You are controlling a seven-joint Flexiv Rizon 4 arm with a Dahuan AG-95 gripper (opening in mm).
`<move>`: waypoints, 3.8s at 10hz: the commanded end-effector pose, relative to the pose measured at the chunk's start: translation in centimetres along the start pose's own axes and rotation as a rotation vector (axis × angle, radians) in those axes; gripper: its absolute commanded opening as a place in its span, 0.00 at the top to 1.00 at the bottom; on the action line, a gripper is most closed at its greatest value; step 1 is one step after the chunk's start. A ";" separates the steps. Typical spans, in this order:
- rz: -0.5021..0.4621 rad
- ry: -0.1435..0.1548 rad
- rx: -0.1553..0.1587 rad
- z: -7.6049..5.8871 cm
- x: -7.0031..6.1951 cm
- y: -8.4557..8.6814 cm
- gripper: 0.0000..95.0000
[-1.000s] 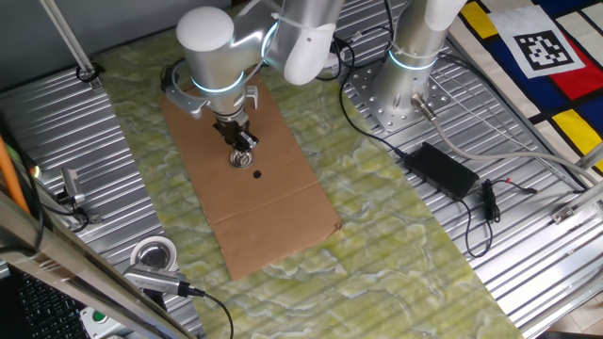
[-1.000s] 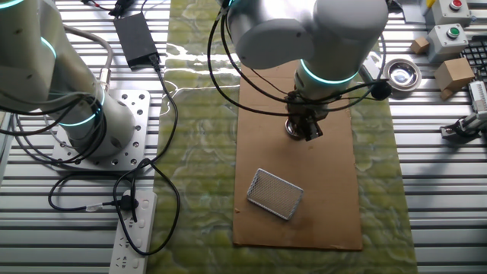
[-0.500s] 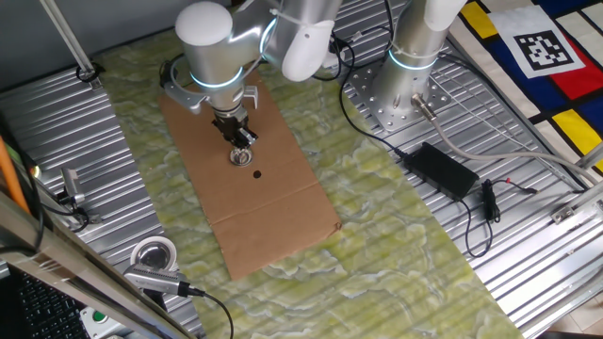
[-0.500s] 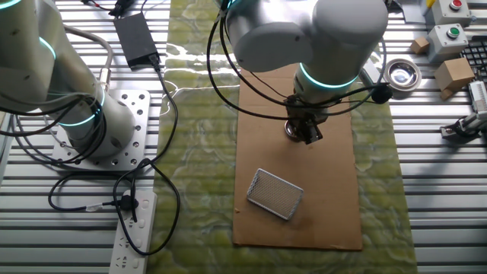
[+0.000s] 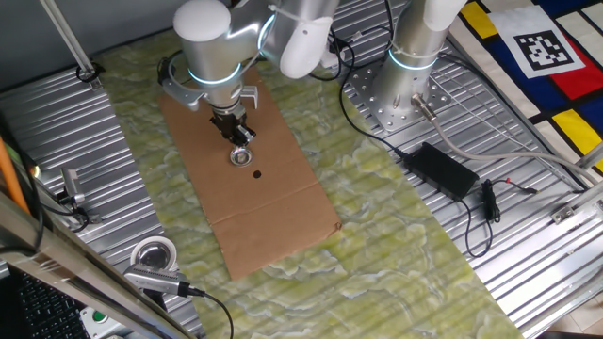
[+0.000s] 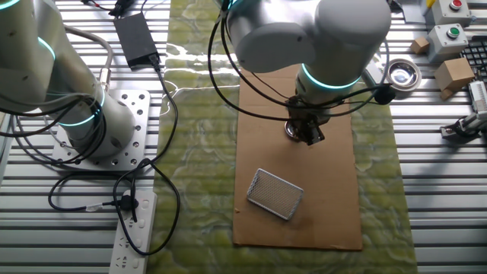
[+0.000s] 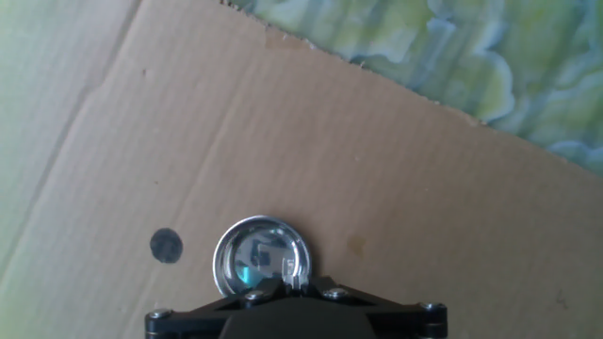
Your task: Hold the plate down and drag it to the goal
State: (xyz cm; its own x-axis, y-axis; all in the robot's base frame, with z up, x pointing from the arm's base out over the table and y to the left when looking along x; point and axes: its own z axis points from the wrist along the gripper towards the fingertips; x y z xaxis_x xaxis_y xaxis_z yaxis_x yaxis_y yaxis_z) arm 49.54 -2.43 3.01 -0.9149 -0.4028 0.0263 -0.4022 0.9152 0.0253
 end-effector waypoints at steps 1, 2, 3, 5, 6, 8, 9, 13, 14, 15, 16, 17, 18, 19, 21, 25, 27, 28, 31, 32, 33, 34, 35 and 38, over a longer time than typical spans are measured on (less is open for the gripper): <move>0.016 -0.010 0.001 0.2 -0.5 0.6 1.00; 0.029 -0.015 0.002 0.4 -0.7 1.0 1.00; 0.035 -0.017 0.003 0.5 -0.8 1.2 1.00; 0.041 -0.020 0.004 0.5 -0.8 1.3 1.00; 0.044 -0.020 0.005 0.6 -0.8 1.3 1.00; 0.048 -0.022 0.007 0.8 -0.8 1.3 1.00; 0.051 -0.024 0.008 0.9 -0.8 1.3 1.00; 0.036 -0.030 0.010 0.9 -0.5 0.8 1.00; 0.034 -0.030 0.011 0.9 -0.4 0.7 1.00; 0.023 -0.038 0.013 1.1 -0.1 0.3 1.00; 0.020 -0.039 0.014 1.2 0.0 0.2 1.00; 0.016 -0.039 0.015 1.1 0.0 0.1 1.00; 0.013 -0.038 0.016 1.1 0.2 -0.1 1.00; 0.009 -0.039 0.015 1.0 0.3 -0.2 1.00; 0.002 -0.040 0.017 1.0 0.5 -0.4 1.00; -0.003 -0.039 0.018 1.0 0.8 -0.5 1.00; -0.007 -0.039 0.018 0.9 1.1 -0.7 1.00; -0.010 -0.039 0.018 0.9 1.2 -0.7 1.00; -0.018 -0.039 0.019 0.9 1.5 -0.9 1.00; -0.018 -0.039 0.019 1.0 1.6 -0.9 1.00; -0.019 -0.039 0.019 1.0 1.6 -1.0 1.00; -0.022 -0.039 0.020 1.1 1.7 -1.1 1.00; -0.025 -0.039 0.020 1.0 1.8 -1.2 1.00; -0.032 -0.039 0.020 1.0 2.0 -1.4 1.00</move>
State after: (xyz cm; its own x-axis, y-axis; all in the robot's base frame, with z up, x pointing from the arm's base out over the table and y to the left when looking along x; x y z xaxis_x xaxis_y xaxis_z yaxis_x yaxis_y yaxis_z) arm 48.13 -4.59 2.11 -0.9020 -0.4315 -0.0129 -0.4316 0.9020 0.0063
